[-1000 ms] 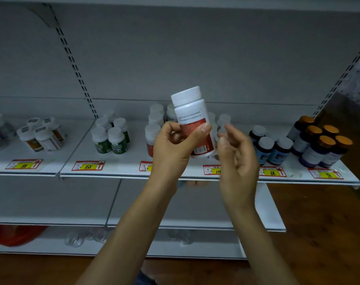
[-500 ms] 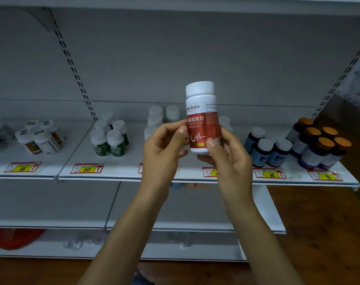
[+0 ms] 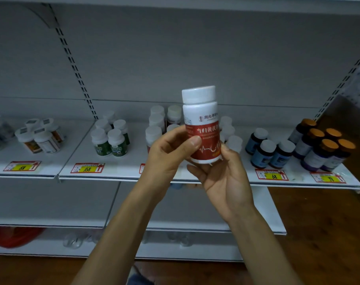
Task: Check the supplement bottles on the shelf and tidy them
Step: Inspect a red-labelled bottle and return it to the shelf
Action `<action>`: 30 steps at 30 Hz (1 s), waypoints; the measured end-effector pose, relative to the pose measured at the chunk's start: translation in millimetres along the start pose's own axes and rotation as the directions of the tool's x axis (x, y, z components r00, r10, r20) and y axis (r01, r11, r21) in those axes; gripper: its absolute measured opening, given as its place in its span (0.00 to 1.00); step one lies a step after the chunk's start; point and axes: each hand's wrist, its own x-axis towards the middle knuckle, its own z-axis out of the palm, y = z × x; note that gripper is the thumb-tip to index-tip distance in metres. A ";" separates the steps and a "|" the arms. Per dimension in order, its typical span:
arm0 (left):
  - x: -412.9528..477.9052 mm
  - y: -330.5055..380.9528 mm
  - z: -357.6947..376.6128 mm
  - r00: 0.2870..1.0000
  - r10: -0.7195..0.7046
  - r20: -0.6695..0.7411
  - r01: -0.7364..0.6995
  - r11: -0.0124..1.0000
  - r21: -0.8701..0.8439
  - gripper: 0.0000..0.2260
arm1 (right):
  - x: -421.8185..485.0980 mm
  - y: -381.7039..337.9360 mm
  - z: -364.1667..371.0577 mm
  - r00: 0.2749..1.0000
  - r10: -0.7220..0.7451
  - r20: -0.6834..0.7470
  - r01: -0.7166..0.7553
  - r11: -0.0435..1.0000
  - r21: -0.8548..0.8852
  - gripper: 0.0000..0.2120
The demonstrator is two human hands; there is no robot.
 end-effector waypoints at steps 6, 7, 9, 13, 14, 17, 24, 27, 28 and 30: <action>6.7 10.3 -4.1 0.972 0.209 -0.108 -0.197 0.973 0.118 0.19 | 14.5 -5.1 -3.5 0.961 -0.221 -0.163 0.112 0.857 -0.503 0.06; 7.7 10.1 -7.0 0.966 0.224 -0.127 -0.205 0.968 0.145 0.19 | 17.5 -8.0 -1.9 0.949 -0.282 -0.144 0.161 0.821 -0.548 0.07; 9.8 8.2 -14.0 0.960 0.239 -0.146 -0.209 0.959 0.193 0.20 | 23.1 -15.7 4.2 0.919 -0.390 -0.060 0.277 0.747 -0.605 0.12; 13.7 3.4 -26.7 0.958 0.235 -0.162 -0.196 0.954 0.225 0.21 | 40.5 -28.0 24.4 0.886 -0.444 0.134 0.411 0.617 -0.671 0.21; 15.1 2.9 -30.2 0.963 0.228 -0.146 -0.192 0.955 0.224 0.21 | 46.9 -29.9 28.9 0.885 -0.436 0.163 0.421 0.601 -0.679 0.21; 19.5 6.3 -41.5 0.982 0.164 -0.091 -0.145 0.973 0.182 0.18 | 67.3 -34.7 41.2 0.904 -0.396 0.160 0.372 0.548 -0.749 0.14; 47.5 10.2 -66.5 0.997 0.036 -0.068 -0.023 0.984 0.179 0.12 | 112.8 -36.4 57.8 0.985 -0.164 0.044 0.124 0.513 -0.850 0.11; 63.2 -3.2 -84.5 0.991 0.125 -0.055 -0.094 0.918 0.386 0.10 | 132.1 -33.8 62.7 0.968 -0.251 0.008 0.132 0.482 -0.866 0.18; 68.3 -11.2 -93.3 0.986 0.155 -0.065 -0.103 0.862 0.496 0.12 | 138.9 -32.1 62.6 0.952 -0.307 0.011 0.150 0.434 -0.888 0.20; 77.3 -26.9 -110.5 0.977 0.201 -0.067 -0.100 0.716 0.691 0.16 | 152.4 -28.4 59.3 0.914 -0.401 0.065 0.183 0.265 -0.947 0.23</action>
